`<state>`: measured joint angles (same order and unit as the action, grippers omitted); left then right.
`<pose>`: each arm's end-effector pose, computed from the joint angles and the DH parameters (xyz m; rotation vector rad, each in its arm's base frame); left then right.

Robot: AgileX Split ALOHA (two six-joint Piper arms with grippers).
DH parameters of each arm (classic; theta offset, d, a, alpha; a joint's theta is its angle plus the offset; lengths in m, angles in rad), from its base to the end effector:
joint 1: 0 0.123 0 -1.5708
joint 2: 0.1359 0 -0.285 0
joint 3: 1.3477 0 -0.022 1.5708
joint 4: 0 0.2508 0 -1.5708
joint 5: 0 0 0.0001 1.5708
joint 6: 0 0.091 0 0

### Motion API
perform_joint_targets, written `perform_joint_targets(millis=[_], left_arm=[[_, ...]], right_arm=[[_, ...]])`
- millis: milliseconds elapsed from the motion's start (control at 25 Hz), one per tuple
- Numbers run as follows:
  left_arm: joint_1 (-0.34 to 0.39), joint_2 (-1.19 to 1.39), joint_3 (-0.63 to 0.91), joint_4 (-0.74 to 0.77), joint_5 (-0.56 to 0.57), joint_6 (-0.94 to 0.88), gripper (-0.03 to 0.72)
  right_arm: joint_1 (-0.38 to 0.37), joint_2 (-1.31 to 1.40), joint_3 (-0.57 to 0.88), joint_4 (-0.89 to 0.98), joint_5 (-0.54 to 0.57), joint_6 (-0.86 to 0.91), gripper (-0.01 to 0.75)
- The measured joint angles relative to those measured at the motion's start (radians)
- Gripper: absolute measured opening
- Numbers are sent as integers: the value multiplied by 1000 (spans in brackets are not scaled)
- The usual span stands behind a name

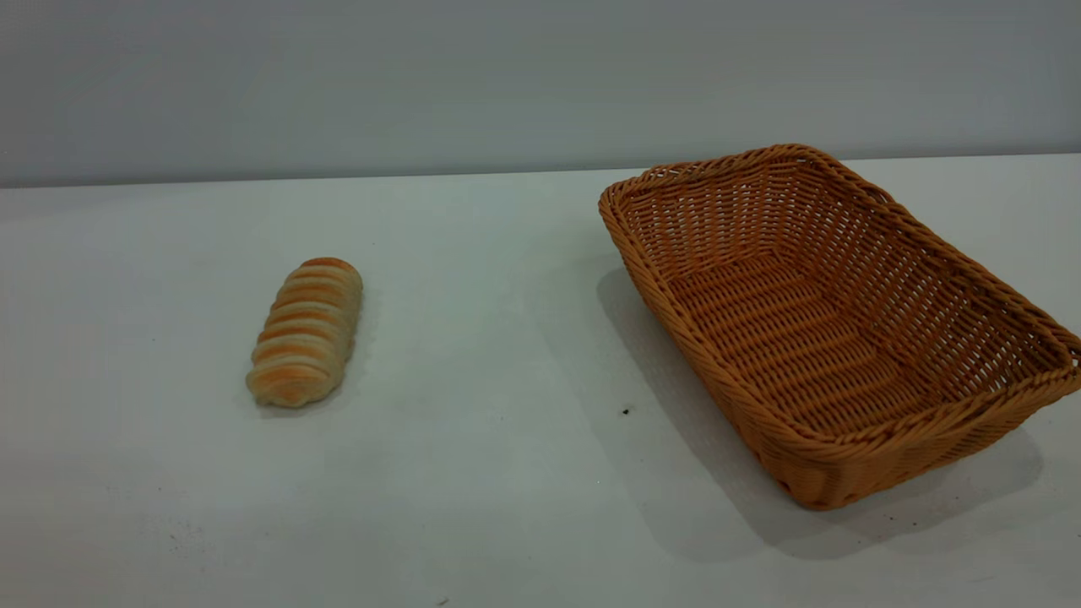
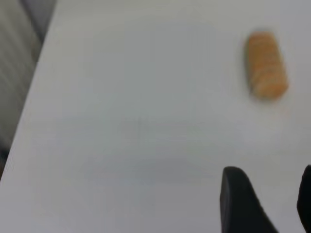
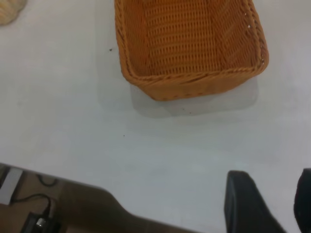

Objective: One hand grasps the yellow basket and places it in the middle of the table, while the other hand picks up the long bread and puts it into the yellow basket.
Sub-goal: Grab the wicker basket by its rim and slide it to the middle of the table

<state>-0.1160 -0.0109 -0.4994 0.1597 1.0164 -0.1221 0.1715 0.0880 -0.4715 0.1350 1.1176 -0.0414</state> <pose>-0.0038 0.0128 0.2815 -0.0101 1.9801 0.0348 0.0059 0.0122 0.2654 -0.2372 2.2063 0.2390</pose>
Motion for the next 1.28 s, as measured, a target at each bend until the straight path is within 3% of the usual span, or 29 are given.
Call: perform_joint_targets(millis=[200, 320, 1000, 1280], left_arm=[[0, 87, 0, -114, -223, 1, 365], [-2, 174, 0, -170, -288, 2, 365], [-2, 583, 2, -194, -392, 30, 365], [-2, 733, 2, -198, -460, 56, 365]], right_arm=[[0, 0, 0, 8, -2, 0, 239], [0, 0, 0, 8, -2, 0, 239], [0, 8, -7, 3, -17, 2, 240], [0, 207, -24, -106, -144, 16, 319]])
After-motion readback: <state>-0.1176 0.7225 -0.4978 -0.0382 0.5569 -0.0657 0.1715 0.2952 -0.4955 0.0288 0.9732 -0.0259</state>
